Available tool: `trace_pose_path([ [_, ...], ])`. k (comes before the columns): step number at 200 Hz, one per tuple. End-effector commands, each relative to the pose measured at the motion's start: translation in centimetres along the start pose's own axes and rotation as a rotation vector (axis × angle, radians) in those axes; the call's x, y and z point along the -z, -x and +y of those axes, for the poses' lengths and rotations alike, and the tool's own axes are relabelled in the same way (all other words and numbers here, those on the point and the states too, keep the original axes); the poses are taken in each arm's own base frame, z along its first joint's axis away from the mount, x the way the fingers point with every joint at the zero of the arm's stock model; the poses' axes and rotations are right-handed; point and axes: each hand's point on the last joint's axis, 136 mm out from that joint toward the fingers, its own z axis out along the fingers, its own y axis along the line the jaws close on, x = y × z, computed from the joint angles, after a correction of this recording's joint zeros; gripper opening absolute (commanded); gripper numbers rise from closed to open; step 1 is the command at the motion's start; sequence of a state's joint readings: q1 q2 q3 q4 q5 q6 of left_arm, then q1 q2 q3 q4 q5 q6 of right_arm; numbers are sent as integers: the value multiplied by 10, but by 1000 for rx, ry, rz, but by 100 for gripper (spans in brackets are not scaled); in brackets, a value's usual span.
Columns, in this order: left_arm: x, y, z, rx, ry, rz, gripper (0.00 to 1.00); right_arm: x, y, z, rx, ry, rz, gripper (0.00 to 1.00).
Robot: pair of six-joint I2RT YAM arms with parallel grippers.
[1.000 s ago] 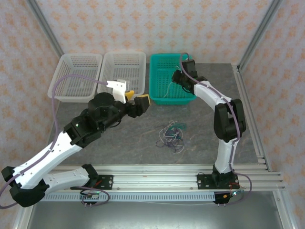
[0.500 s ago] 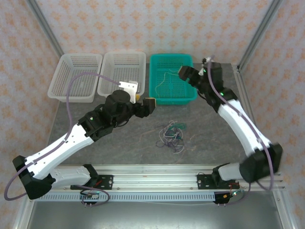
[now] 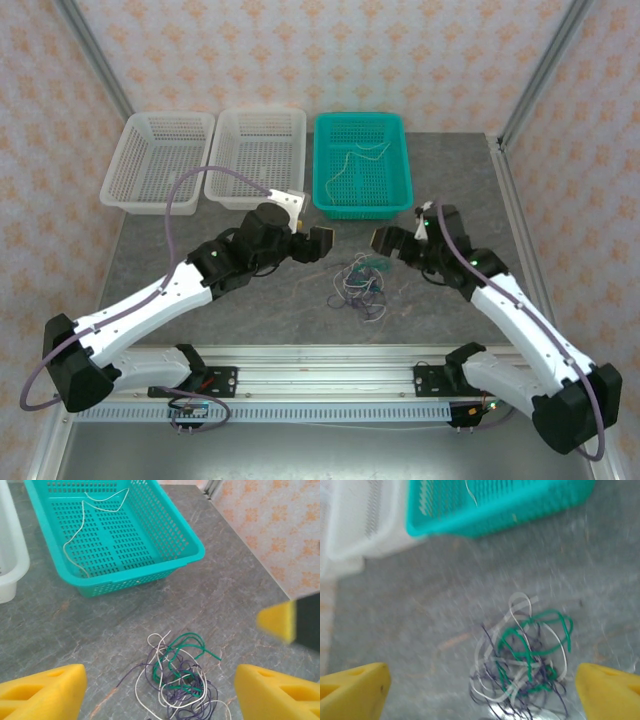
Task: Untangle the cables
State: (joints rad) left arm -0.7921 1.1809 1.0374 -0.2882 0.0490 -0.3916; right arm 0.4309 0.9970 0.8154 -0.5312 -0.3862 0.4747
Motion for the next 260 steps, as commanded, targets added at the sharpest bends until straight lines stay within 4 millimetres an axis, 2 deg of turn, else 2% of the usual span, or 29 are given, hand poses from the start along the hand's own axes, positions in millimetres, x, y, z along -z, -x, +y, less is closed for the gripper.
trace_pose_path([
  [1,-1,6,-14,-34,-75,-41,79,-27,-28,-13,-57,-47,111,99],
  [17,-4,0,-16,-45,-95,-30,79,-49,-41,-11,-59,-47,174,99],
  [44,-7,-11,-8,-46,-67,-9,79,-79,-59,-7,-73,-25,240,99],
  [63,-10,-17,1,-26,-30,0,79,-97,-72,-14,-88,-38,277,92],
  [81,-14,-27,4,17,-19,19,79,-108,-80,-27,-94,-87,300,80],
  [100,-22,-44,8,100,-21,55,79,-107,-80,-27,-85,-82,301,65],
  [108,-26,-54,6,122,-32,79,77,-105,-78,-24,-82,-70,288,55],
  [133,-39,-81,10,221,31,154,68,-99,-71,-17,-69,-41,258,31],
  [148,-48,-95,11,313,71,187,58,-99,-71,-15,-71,-30,260,14],
  [158,-56,-104,11,389,86,207,51,-99,-72,-14,-75,-27,264,7],
  [170,-66,-117,13,474,108,239,47,-99,-72,-13,-79,-22,264,6],
  [199,-80,-143,17,617,149,298,45,-100,-70,-13,-81,-22,256,5],
  [260,-97,-158,1,672,69,338,40,-101,-66,-9,-88,-10,244,5],
])
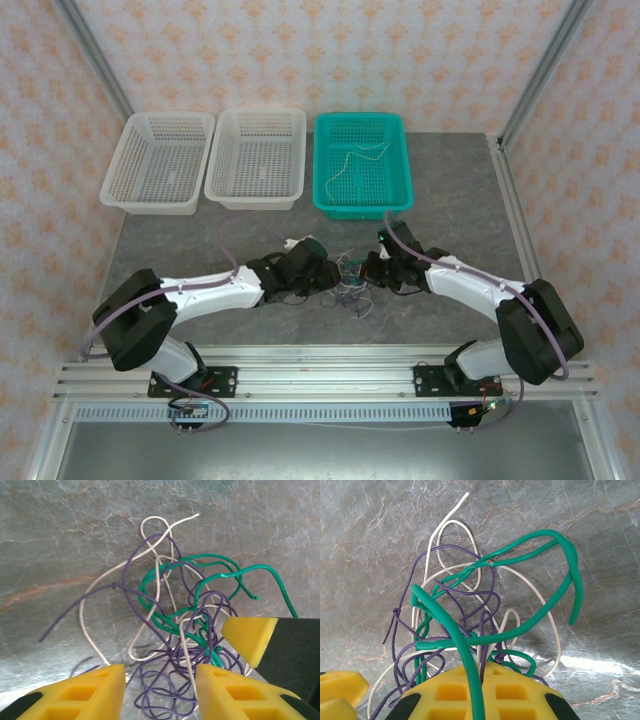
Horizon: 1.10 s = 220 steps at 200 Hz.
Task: Untangle the cables
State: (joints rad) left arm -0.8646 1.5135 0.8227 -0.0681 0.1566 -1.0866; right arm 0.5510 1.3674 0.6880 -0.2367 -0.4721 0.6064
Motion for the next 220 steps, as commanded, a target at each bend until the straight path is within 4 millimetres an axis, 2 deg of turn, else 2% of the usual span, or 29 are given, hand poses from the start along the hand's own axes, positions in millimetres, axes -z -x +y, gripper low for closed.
trace_pose_path([
  [1,-5,-5,-12,45,-60,14,40,2,5,7,2,26,-23,5],
  [15,-8,-5,-15,47,-78,19,37,2,5,7,-1,23,-23,5],
  [45,-16,-9,-18,59,-85,41,15,1,4,6,-11,18,-21,5],
  [56,-18,-10,-16,64,-77,45,10,1,5,4,-14,11,-25,5],
  [89,-23,-12,-11,64,-56,49,0,2,7,0,-27,-7,-38,5],
  [120,-20,-7,-12,51,-56,27,0,2,8,-5,-29,-34,-51,6],
  [138,-7,5,-10,18,-35,-22,0,6,11,-22,-34,-117,-87,11],
  [161,27,33,-6,-30,5,-117,0,14,19,-58,-94,-233,-163,16],
  [186,61,57,-3,-35,4,-191,0,21,23,-92,-228,-278,-223,22],
  [207,80,70,-2,-51,15,-248,0,30,28,-101,-254,-291,-276,29],
  [220,85,72,-11,-68,-10,-254,0,34,32,-93,-228,-259,-294,32],
])
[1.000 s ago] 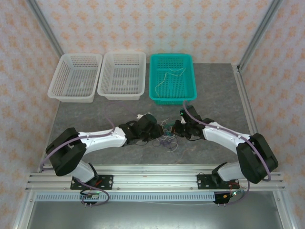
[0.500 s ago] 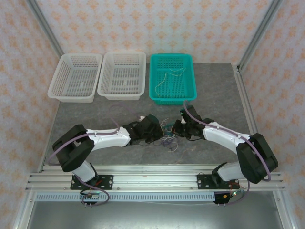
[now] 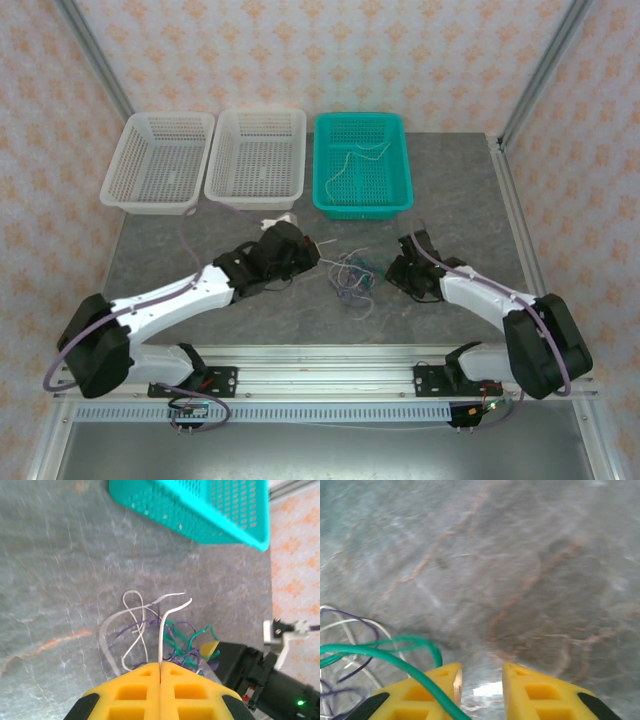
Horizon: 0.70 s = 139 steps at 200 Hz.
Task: Untangle the cables
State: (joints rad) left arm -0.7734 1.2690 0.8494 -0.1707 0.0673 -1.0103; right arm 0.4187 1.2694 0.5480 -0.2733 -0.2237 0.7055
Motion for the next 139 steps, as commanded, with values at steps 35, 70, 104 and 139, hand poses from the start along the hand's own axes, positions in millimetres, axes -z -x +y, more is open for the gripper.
trace_pose_path([
  [35,8,9,-23,-141,-28,-18,0,53,22,52,151,248,-130,64],
  [70,8,11,-40,-198,-46,-12,0,127,9,120,492,581,-300,95],
  [104,8,14,-55,-204,-83,-11,0,133,-18,156,709,728,-323,95],
  [139,21,24,-70,-204,-122,-41,0,86,-18,168,781,705,-379,92],
])
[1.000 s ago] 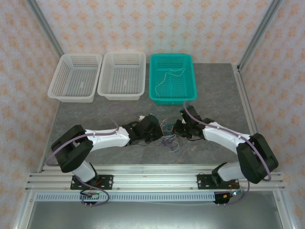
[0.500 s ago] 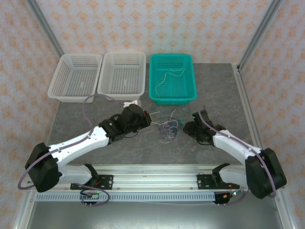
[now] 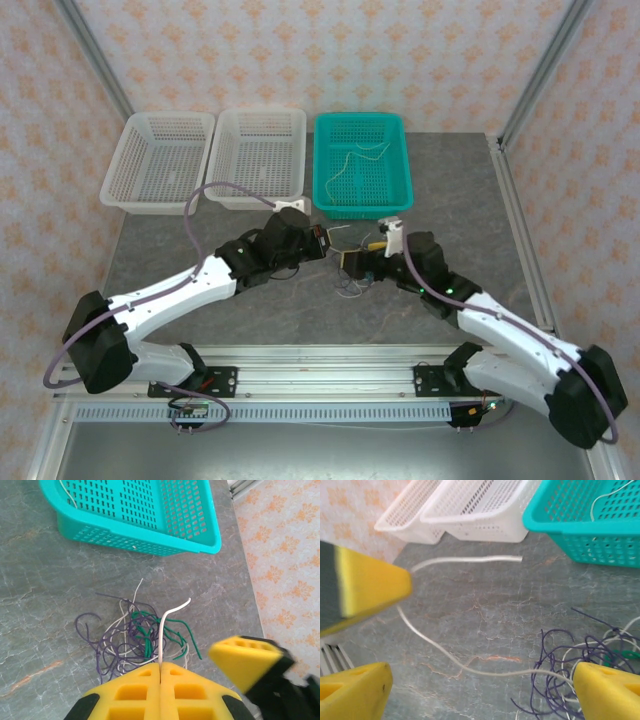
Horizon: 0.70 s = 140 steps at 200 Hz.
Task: Untangle the cables
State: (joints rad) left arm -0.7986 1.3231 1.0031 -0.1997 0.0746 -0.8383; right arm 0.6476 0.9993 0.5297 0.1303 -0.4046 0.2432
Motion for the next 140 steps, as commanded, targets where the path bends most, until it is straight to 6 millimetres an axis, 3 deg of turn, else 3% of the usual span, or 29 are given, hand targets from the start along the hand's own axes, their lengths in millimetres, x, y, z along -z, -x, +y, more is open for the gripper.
trace_pose_path([
  [1,14,14,-20,-26,-46,-30,0,-25,3,-5,130,8,-73,92],
  [37,44,39,-37,-56,-74,-99,0,-64,-25,-64,141,-219,-10,88],
  [58,75,62,-46,-79,-75,-172,0,-68,-45,-94,94,-333,11,74],
  [74,102,82,-47,-100,-44,-237,0,-65,-60,-108,41,-383,25,68],
  [104,151,120,-34,-91,51,-371,0,-50,-79,-126,-38,-460,26,67],
  [125,178,139,-26,-72,79,-454,0,-35,-82,-138,-74,-522,2,68],
  [140,188,145,-25,-61,75,-485,0,-27,-76,-134,-83,-513,-15,70],
])
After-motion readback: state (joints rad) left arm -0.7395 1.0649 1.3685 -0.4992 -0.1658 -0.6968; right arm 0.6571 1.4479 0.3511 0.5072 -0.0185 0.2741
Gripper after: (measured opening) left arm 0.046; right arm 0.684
